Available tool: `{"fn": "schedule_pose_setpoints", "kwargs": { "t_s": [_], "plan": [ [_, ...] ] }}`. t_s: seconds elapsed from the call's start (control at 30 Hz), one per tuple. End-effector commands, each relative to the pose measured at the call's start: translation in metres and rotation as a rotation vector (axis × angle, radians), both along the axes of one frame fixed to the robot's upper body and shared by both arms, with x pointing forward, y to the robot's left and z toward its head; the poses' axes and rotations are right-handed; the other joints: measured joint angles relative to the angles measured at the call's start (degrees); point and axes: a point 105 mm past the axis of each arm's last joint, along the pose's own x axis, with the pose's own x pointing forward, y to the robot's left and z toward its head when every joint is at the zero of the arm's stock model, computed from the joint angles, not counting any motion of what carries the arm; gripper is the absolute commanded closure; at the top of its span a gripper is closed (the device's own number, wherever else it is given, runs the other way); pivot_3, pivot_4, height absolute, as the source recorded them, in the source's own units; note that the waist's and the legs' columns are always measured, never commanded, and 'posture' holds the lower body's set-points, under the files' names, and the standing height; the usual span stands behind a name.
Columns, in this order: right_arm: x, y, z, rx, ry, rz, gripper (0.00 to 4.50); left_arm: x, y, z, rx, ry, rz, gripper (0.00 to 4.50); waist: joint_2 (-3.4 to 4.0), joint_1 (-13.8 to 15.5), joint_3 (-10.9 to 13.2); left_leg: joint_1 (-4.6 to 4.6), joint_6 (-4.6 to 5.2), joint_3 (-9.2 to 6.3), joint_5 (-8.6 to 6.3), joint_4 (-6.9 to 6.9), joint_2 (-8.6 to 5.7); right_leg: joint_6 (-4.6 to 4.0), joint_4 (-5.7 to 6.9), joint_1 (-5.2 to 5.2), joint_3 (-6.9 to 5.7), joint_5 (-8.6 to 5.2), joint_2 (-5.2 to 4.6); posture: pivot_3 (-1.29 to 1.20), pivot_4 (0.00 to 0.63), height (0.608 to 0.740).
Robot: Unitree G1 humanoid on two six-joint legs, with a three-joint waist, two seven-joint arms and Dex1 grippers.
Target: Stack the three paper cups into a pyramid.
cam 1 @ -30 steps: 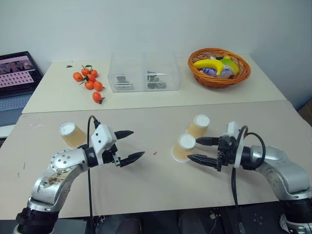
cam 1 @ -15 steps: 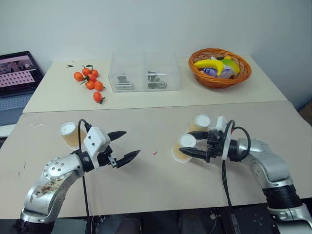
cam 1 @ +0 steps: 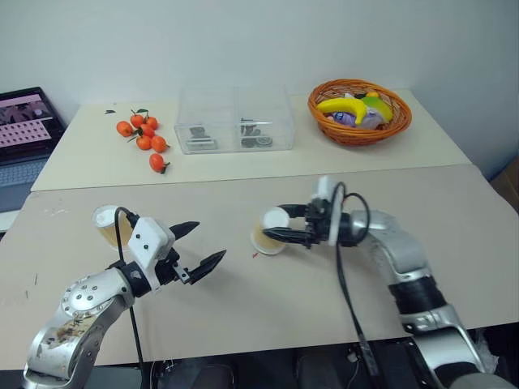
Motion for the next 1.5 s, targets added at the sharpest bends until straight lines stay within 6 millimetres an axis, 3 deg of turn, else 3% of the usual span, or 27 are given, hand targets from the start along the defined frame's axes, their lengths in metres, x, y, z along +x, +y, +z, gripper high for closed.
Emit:
{"fn": "schedule_pose_setpoints", "kwargs": {
  "t_s": [0.03,0.27,0.5,0.57,0.67,0.83,1.17,1.5],
  "plan": [
    [0.006,0.018,0.008,-0.001,-0.069,0.040,1.76,-0.002,0.002,0.013,0.007,-0.066,0.045,0.00,0.00,-0.12,0.00,0.00,-0.01,-0.01,0.01,0.00,0.00,0.00,0.00,0.00,-0.01,0.00,0.00,0.00,0.150,0.728],
    [0.029,0.052,0.015,-0.022,-0.123,0.036,1.76,-0.014,0.025,0.004,-0.036,-0.038,0.216,0.00,0.00,-1.02,-0.01,0.00,-0.35,-0.01,0.16,-0.04,0.01,-0.08,0.07,-0.17,-0.01,0.06,0.00,0.00,0.150,0.728],
    [0.028,0.063,0.016,-0.021,-0.103,0.093,1.76,-0.024,0.037,-0.010,-0.042,-0.010,0.309,0.00,0.00,-0.59,-0.02,0.01,-0.28,0.03,0.07,-0.03,0.01,-0.11,0.68,-0.31,-0.03,0.05,0.01,0.00,0.150,0.728],
    [0.023,0.066,0.011,-0.017,-0.065,0.119,0.78,-0.024,0.037,-0.010,-0.055,-0.019,0.325,0.00,-0.02,-0.62,-0.03,0.02,-0.29,0.03,0.07,0.00,0.01,-0.11,0.69,-0.28,-0.03,0.05,0.01,0.00,0.150,0.728],
    [0.021,0.068,0.000,-0.067,-0.062,0.108,0.05,-0.023,0.036,-0.011,-0.059,-0.021,0.321,0.00,-0.02,-0.78,-0.04,0.04,-0.29,0.03,0.07,-0.01,0.03,-0.11,0.72,-0.30,-0.04,0.05,0.02,0.00,0.150,0.728],
    [0.020,0.065,0.002,-0.046,-0.038,0.101,0.05,-0.017,0.034,-0.012,-0.061,-0.024,0.299,0.00,-0.02,-0.84,-0.04,0.03,-0.30,0.03,0.07,-0.01,0.03,-0.12,0.74,-0.35,-0.04,0.05,0.02,0.00,0.150,0.728],
    [0.019,0.029,0.030,0.046,0.016,0.047,0.05,0.001,0.020,-0.009,-0.079,-0.023,0.196,0.00,-0.05,-0.65,-0.06,-0.01,-0.30,0.03,0.07,-0.01,0.02,-0.12,0.73,-0.37,-0.05,0.05,0.02,0.00,0.150,0.728],
    [-0.012,-0.034,0.039,0.035,0.037,-0.043,0.05,-0.008,0.021,-0.005,-0.071,0.026,0.127,0.00,-0.06,-0.74,-0.06,0.00,-0.26,0.08,0.04,-0.01,0.04,-0.12,0.74,-0.38,-0.04,0.05,0.02,0.00,0.150,0.728]
  ]
}}
